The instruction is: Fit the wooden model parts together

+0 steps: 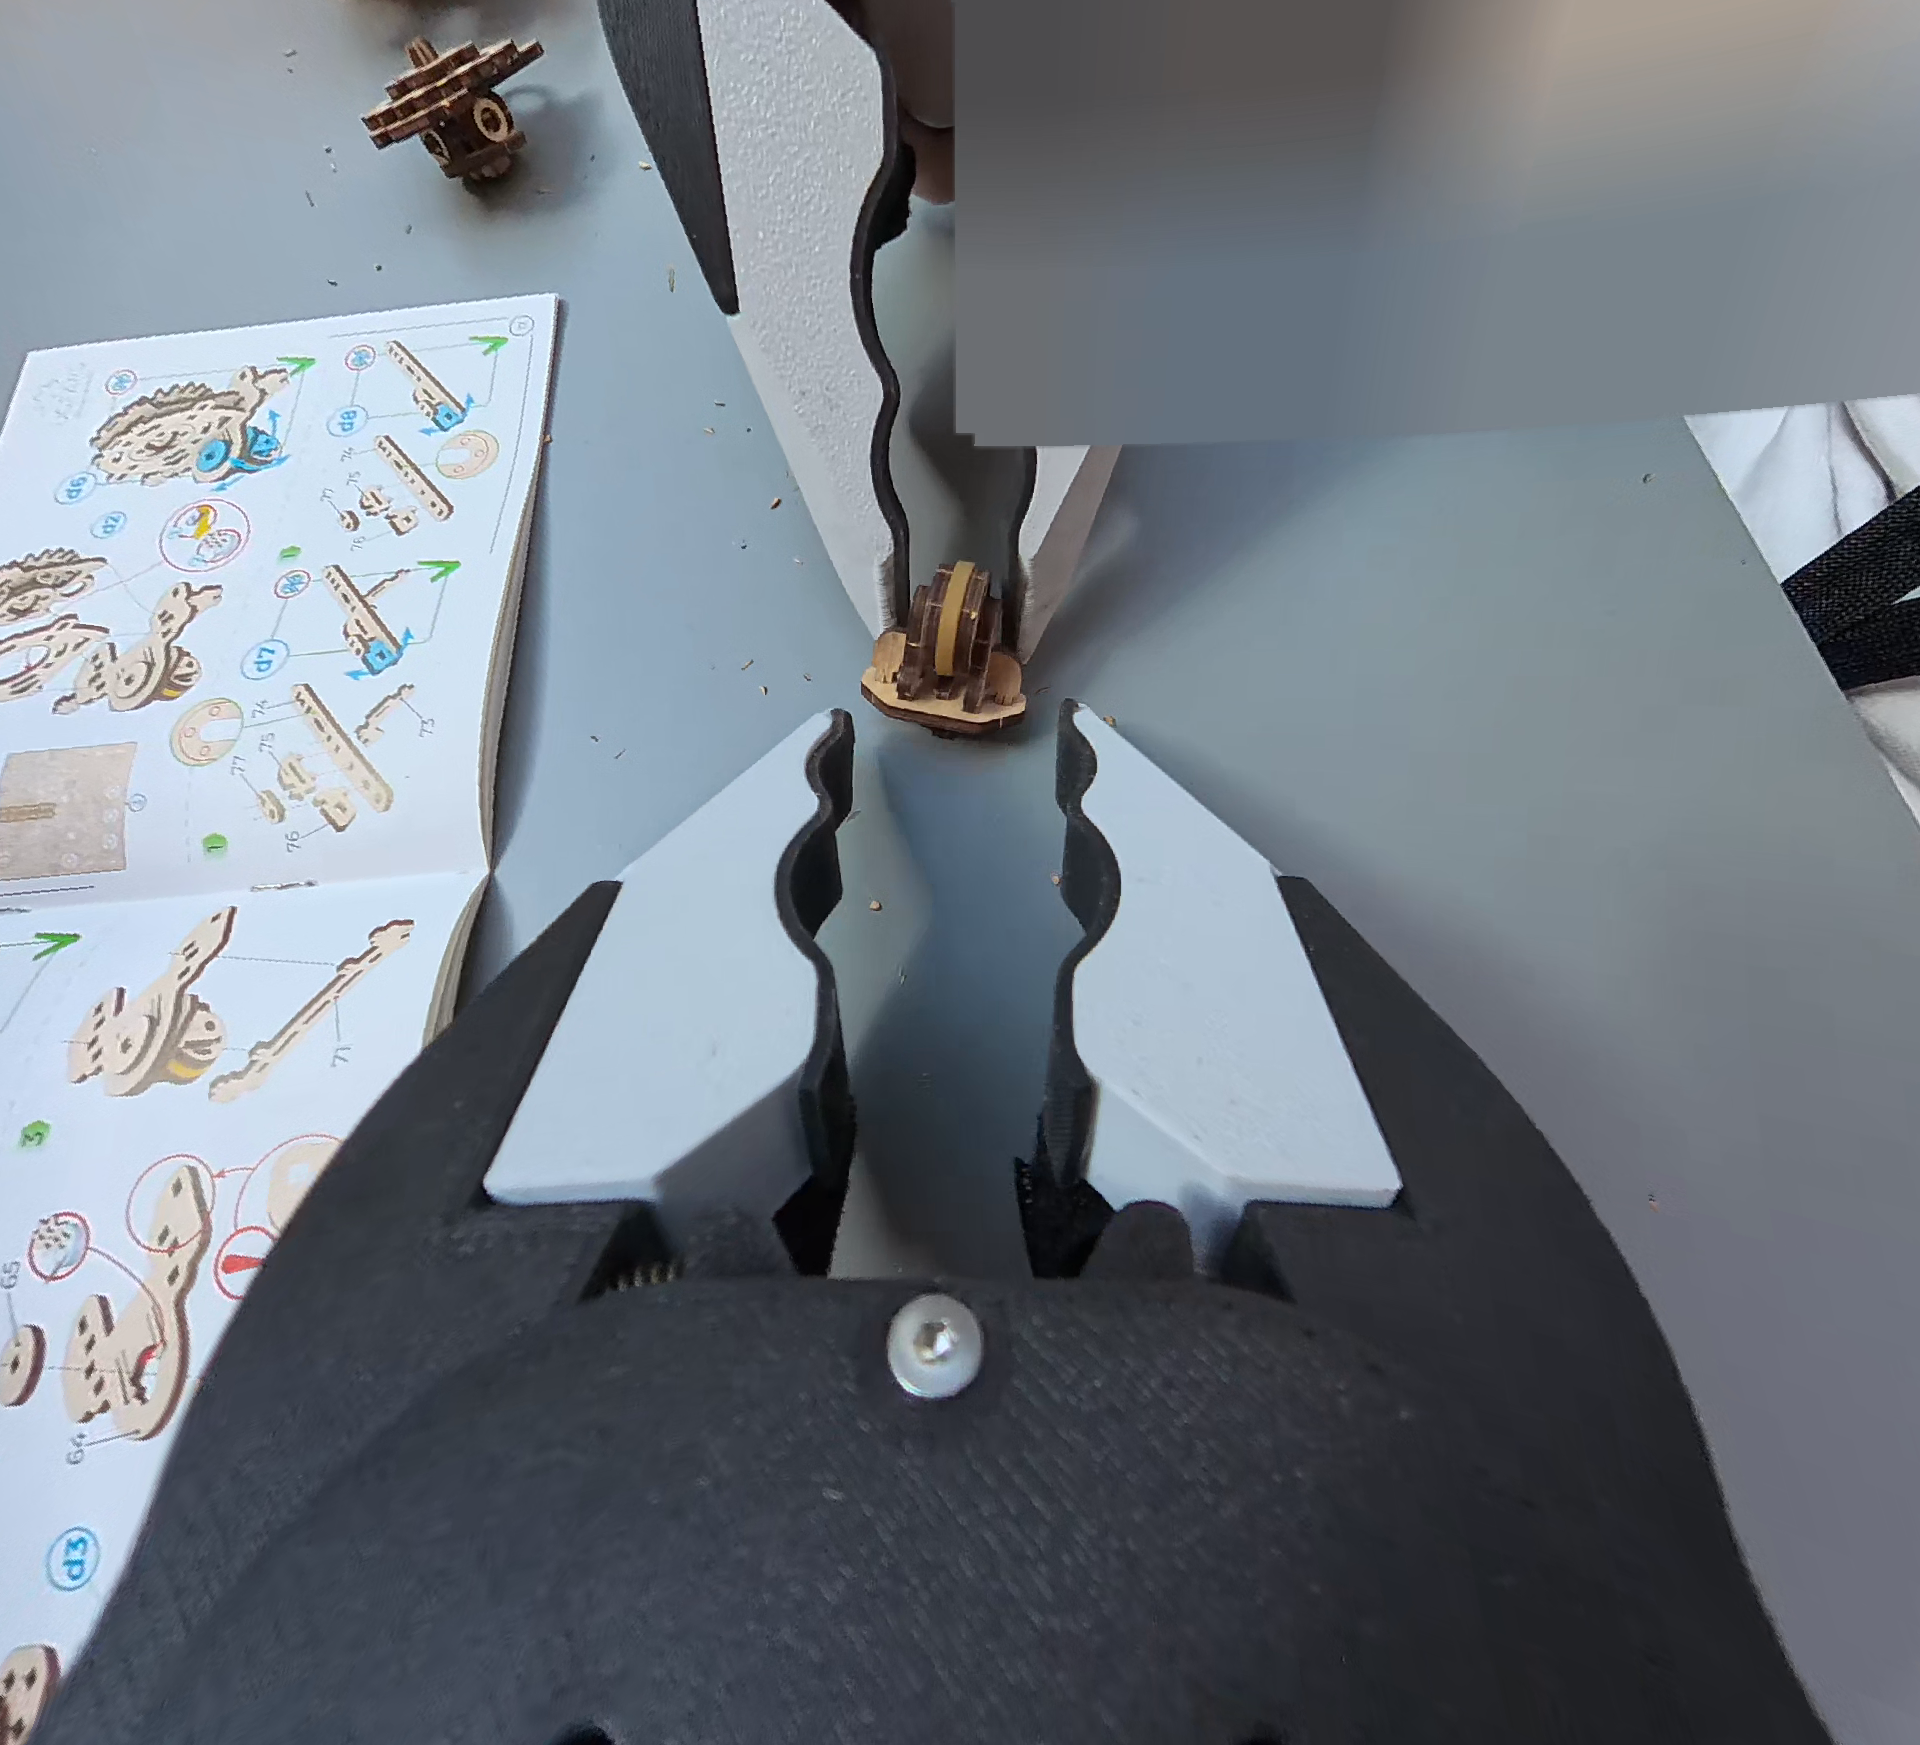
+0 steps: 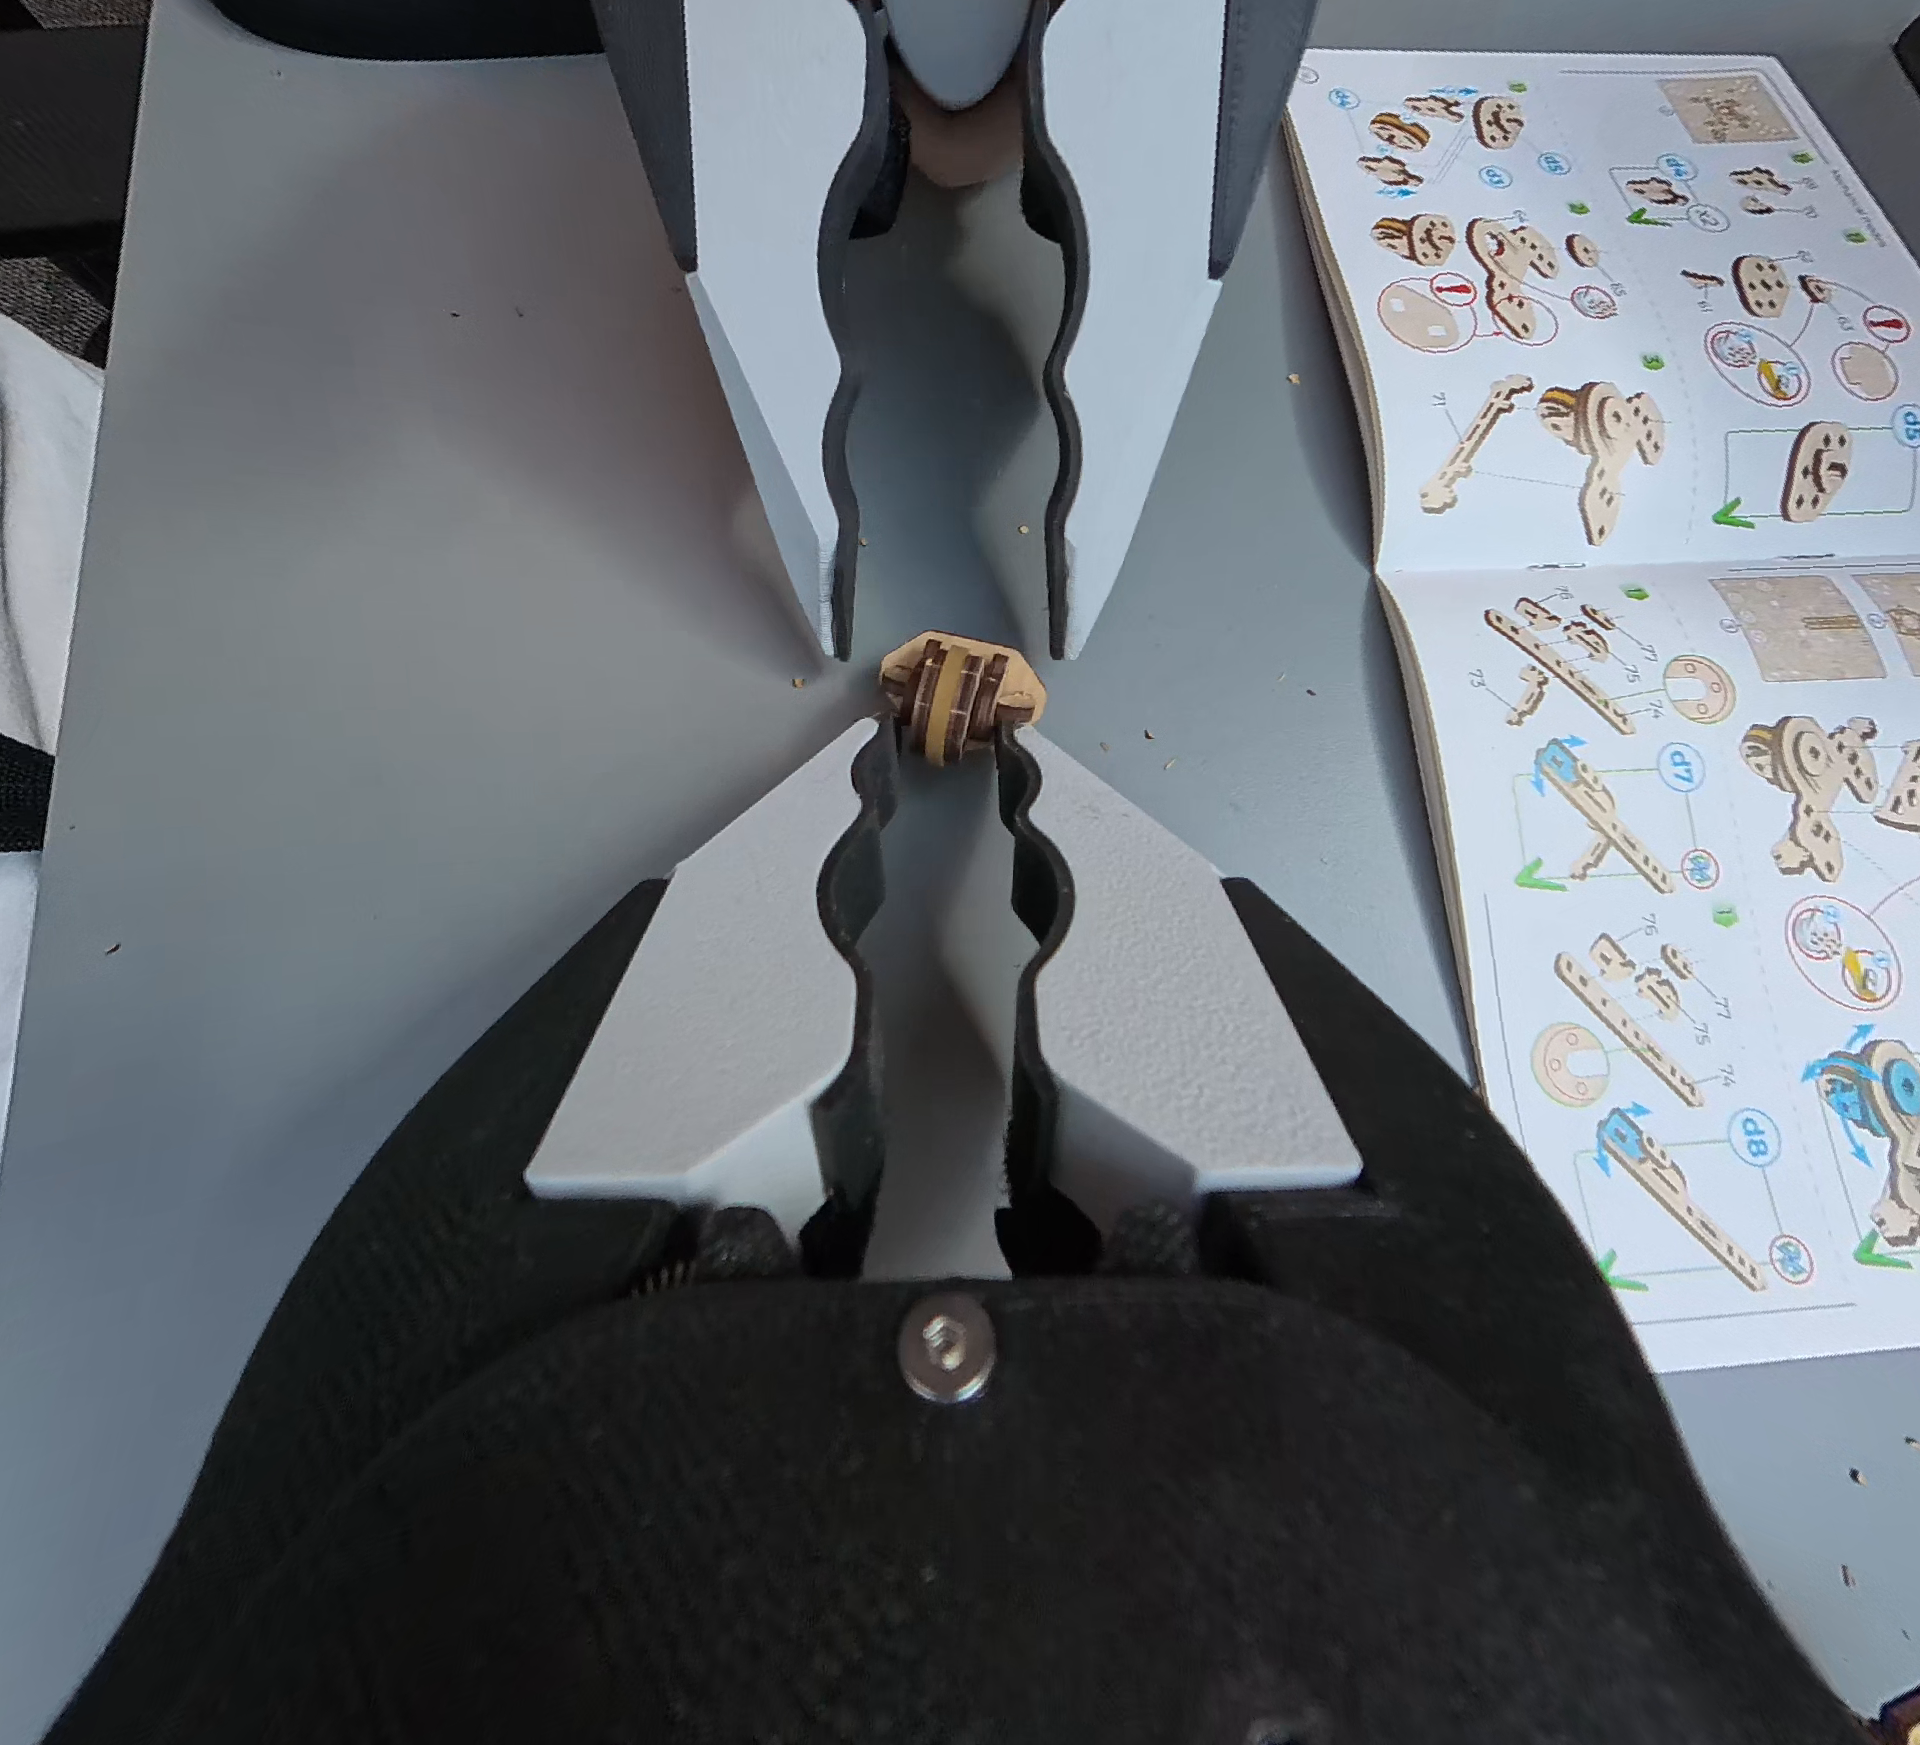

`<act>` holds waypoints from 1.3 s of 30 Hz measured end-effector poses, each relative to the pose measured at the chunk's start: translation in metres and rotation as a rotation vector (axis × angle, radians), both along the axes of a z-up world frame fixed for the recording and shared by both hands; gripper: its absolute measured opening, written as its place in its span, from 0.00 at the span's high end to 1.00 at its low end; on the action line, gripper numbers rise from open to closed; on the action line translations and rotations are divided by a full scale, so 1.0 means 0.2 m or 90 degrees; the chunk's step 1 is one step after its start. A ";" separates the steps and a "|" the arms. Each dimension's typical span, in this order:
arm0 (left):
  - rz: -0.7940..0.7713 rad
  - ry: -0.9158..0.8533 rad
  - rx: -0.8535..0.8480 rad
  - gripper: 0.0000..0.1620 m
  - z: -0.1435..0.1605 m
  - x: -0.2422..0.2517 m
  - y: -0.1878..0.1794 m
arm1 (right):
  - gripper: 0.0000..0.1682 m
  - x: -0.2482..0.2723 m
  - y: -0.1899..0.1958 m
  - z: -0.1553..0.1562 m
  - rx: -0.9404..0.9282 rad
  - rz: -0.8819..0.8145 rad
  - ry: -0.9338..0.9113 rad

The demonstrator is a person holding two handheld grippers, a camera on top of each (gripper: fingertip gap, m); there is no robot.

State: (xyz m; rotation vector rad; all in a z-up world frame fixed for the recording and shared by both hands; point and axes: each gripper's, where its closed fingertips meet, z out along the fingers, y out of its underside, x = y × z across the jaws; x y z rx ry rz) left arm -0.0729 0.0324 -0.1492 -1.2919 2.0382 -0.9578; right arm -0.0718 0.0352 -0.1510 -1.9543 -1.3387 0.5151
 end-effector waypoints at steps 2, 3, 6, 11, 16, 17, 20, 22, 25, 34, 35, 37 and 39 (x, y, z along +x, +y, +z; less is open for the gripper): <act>-0.002 -0.001 0.009 0.77 0.00 0.01 0.00 | 0.90 0.00 0.00 0.00 0.001 0.001 -0.001; -0.003 -0.001 0.013 0.76 -0.01 0.02 0.00 | 0.90 0.00 0.00 0.00 0.002 0.001 -0.001; -0.008 0.003 0.022 0.75 -0.01 0.03 0.00 | 0.90 0.00 0.00 0.00 0.003 0.003 -0.003; -0.019 0.009 0.039 0.77 -0.03 0.05 0.00 | 0.89 0.00 0.00 0.00 0.005 0.006 -0.005; -0.022 0.009 0.041 0.81 -0.03 0.05 -0.01 | 0.88 0.00 0.00 0.01 0.013 0.004 -0.002; -0.022 0.008 0.044 0.81 -0.03 0.05 -0.01 | 0.88 0.00 0.00 0.01 0.015 0.003 0.001; -0.019 0.001 0.048 0.81 -0.03 0.05 0.00 | 0.86 0.01 0.00 0.03 0.023 -0.002 0.011; -0.016 -0.002 0.048 0.81 -0.02 0.05 0.00 | 0.86 0.01 0.00 0.06 0.030 -0.012 0.025; -0.017 0.001 0.050 0.81 -0.03 0.05 0.00 | 0.86 0.01 0.01 0.10 0.035 -0.024 0.052; -0.017 0.002 0.054 0.81 -0.03 0.05 0.00 | 0.90 0.00 0.00 0.08 0.016 -0.028 0.051; -0.017 0.002 0.054 0.81 -0.03 0.05 0.00 | 0.90 0.00 0.01 0.07 0.012 -0.031 0.046; -0.017 0.001 0.053 0.81 -0.03 0.05 0.00 | 0.91 0.00 0.01 0.07 0.015 -0.034 0.050; -0.016 0.000 0.053 0.81 -0.03 0.05 0.00 | 0.91 -0.01 0.01 0.08 0.019 -0.036 0.053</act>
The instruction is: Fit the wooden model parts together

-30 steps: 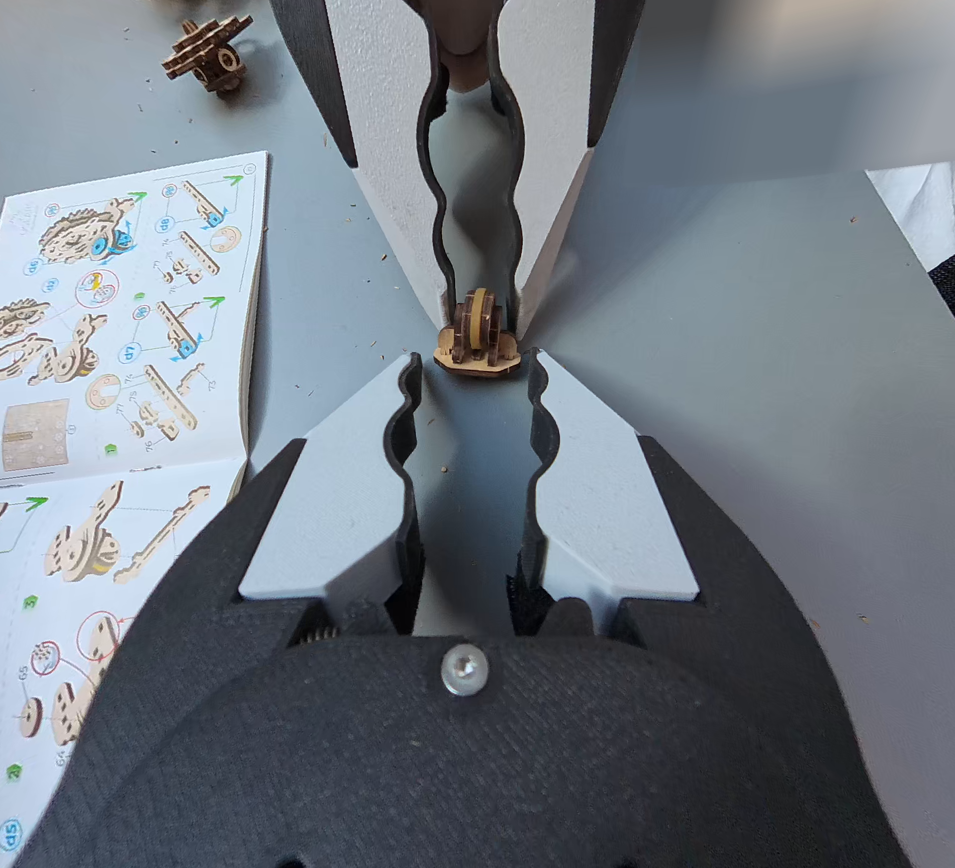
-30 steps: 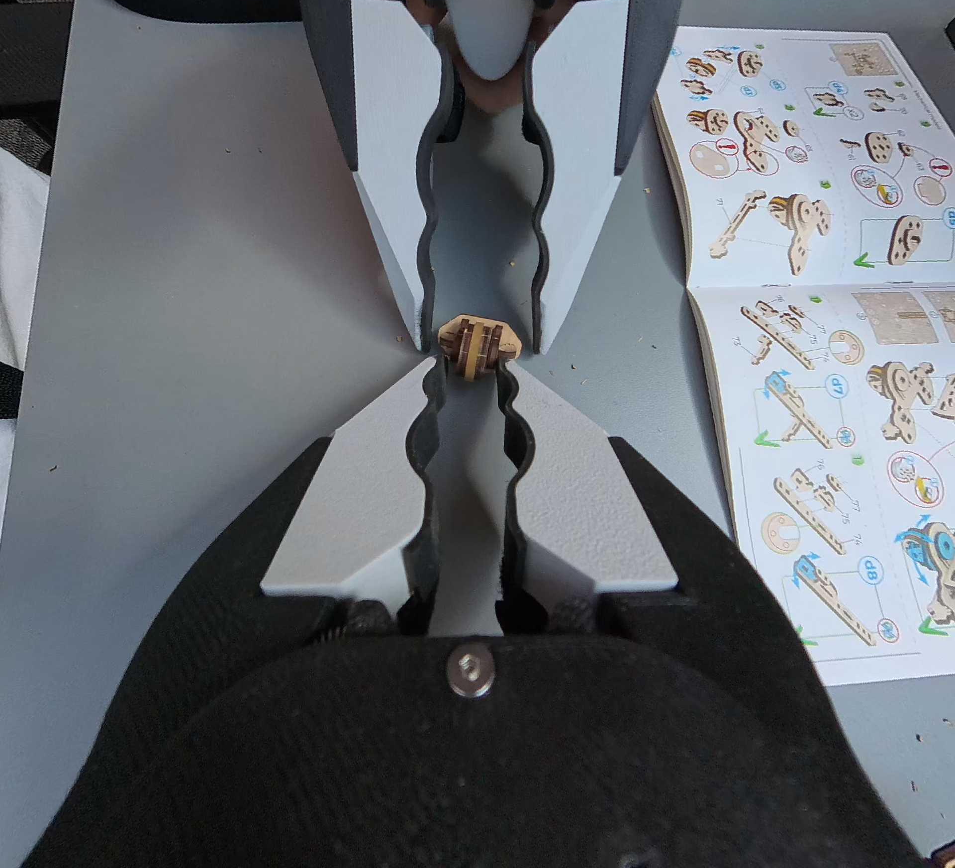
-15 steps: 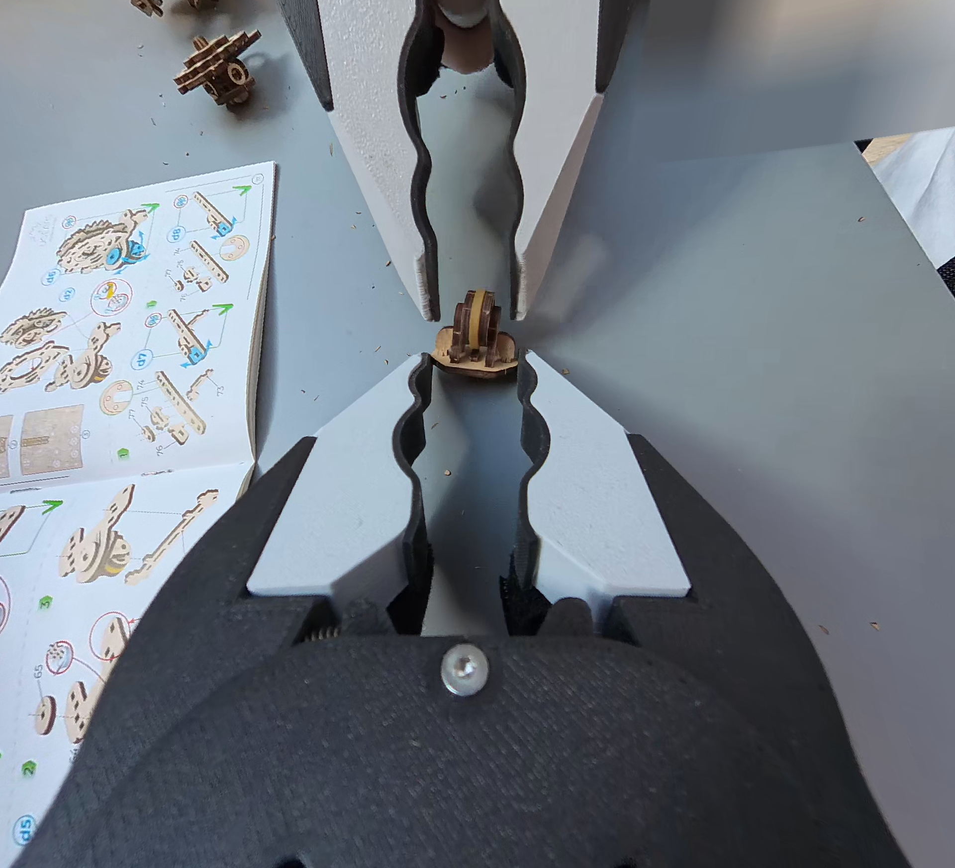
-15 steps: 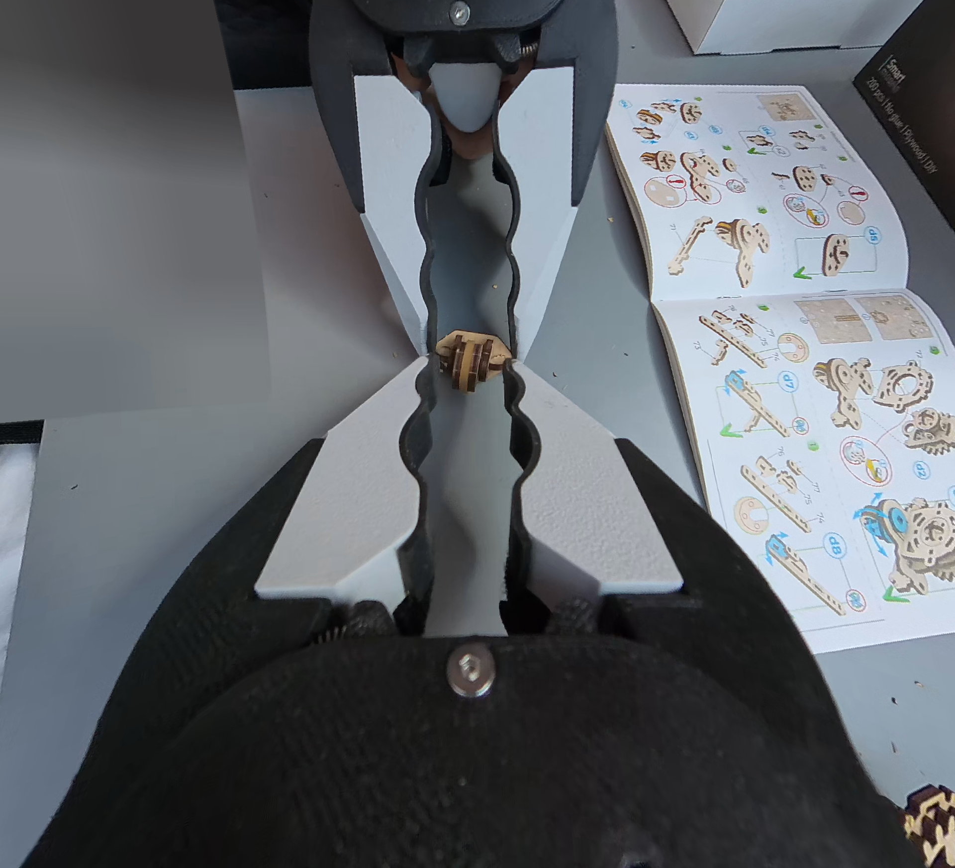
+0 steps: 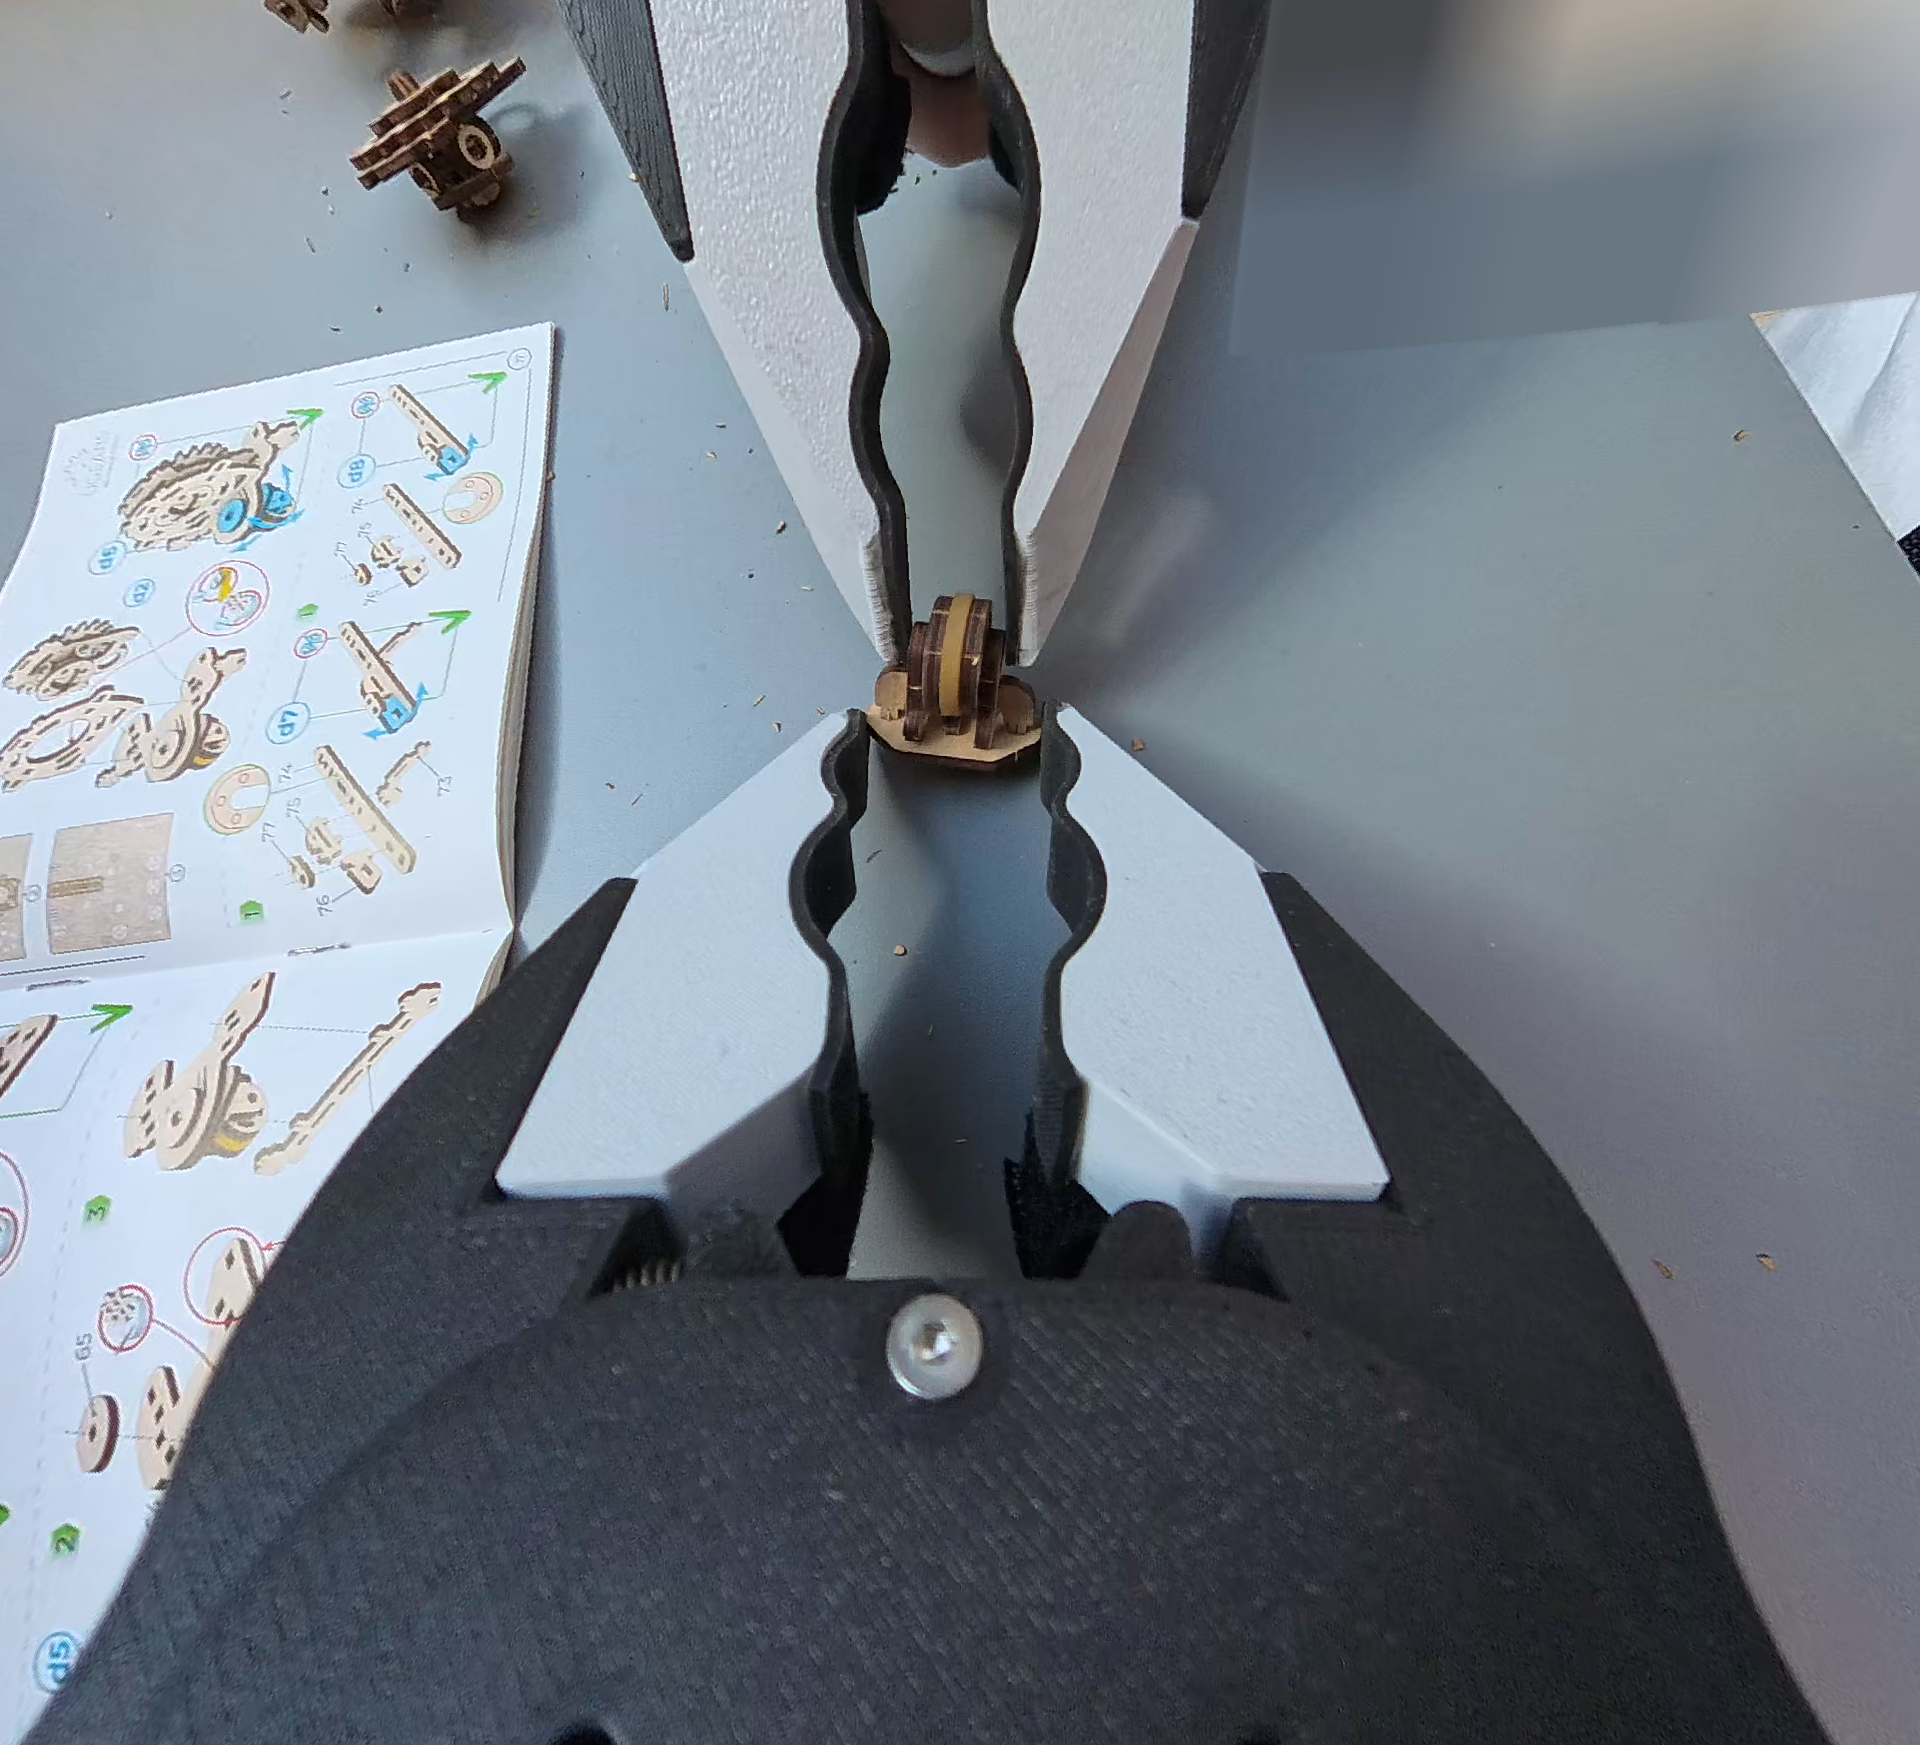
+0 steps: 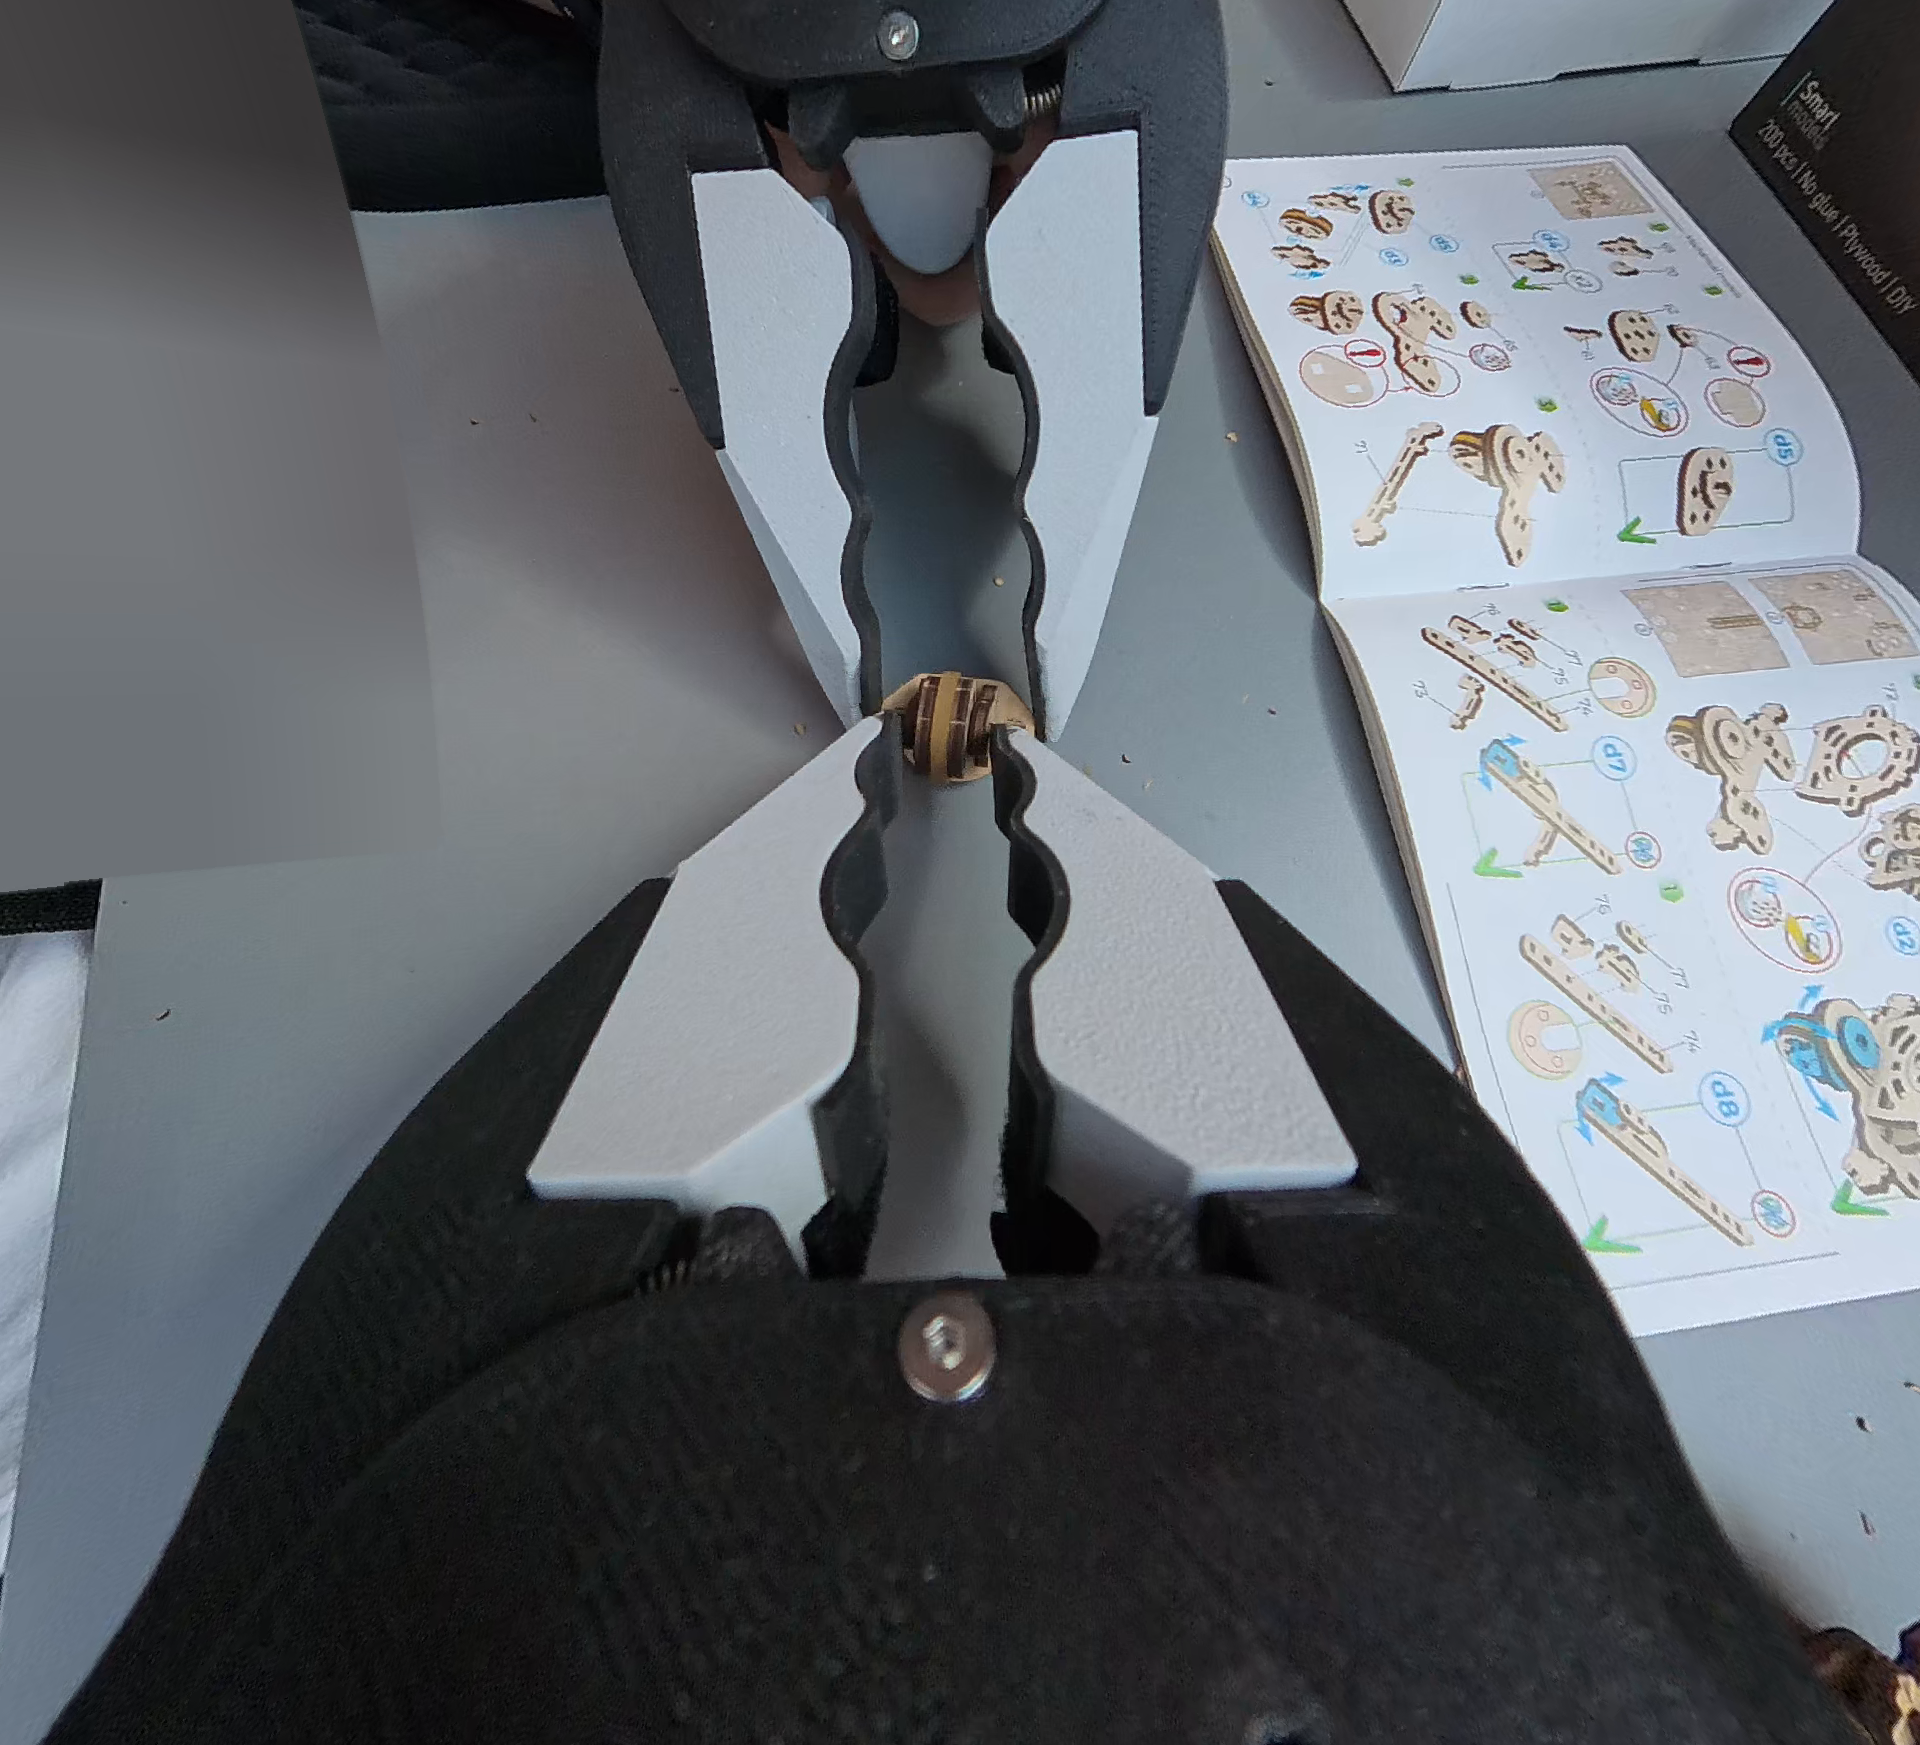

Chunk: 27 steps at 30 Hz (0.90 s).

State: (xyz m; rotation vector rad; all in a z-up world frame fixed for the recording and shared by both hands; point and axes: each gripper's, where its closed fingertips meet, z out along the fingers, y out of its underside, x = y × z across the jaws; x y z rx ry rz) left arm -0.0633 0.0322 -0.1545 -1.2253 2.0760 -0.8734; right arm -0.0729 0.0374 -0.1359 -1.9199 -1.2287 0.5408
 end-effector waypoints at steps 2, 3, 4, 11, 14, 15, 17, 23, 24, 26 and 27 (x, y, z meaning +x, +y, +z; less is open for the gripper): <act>0.001 0.001 0.000 0.81 0.00 0.00 0.00 | 0.91 0.00 0.00 0.00 -0.001 -0.003 0.002; 0.001 0.001 0.000 0.81 0.00 0.00 0.00 | 0.91 0.00 0.00 0.00 -0.002 -0.005 0.003; 0.002 0.001 0.000 0.81 0.00 0.00 0.00 | 0.90 0.00 0.01 0.00 -0.004 -0.011 0.001; -0.001 0.002 0.000 0.81 0.00 0.00 0.00 | 0.90 -0.01 0.00 0.02 0.005 -0.010 0.005; -0.001 0.002 0.001 0.81 0.00 0.00 0.00 | 0.91 0.00 0.00 0.00 -0.004 -0.011 -0.003; -0.001 0.002 0.000 0.81 0.00 0.00 0.00 | 0.92 0.00 0.00 0.00 -0.002 -0.010 -0.005; -0.002 0.001 -0.001 0.81 0.00 0.00 0.00 | 0.91 -0.01 0.00 0.01 0.003 -0.010 -0.002; -0.003 0.001 0.001 0.81 0.00 0.00 0.00 | 0.92 0.00 0.00 0.00 0.007 -0.013 -0.015; -0.003 0.001 0.001 0.81 0.00 0.00 0.00 | 0.92 0.00 0.00 0.00 0.007 -0.013 -0.015; -0.004 0.001 -0.001 0.80 0.00 0.00 0.00 | 0.92 0.00 0.00 0.00 0.002 -0.013 -0.011; -0.005 0.003 -0.002 0.80 0.00 -0.01 0.00 | 0.92 0.00 0.00 0.00 0.001 -0.012 -0.008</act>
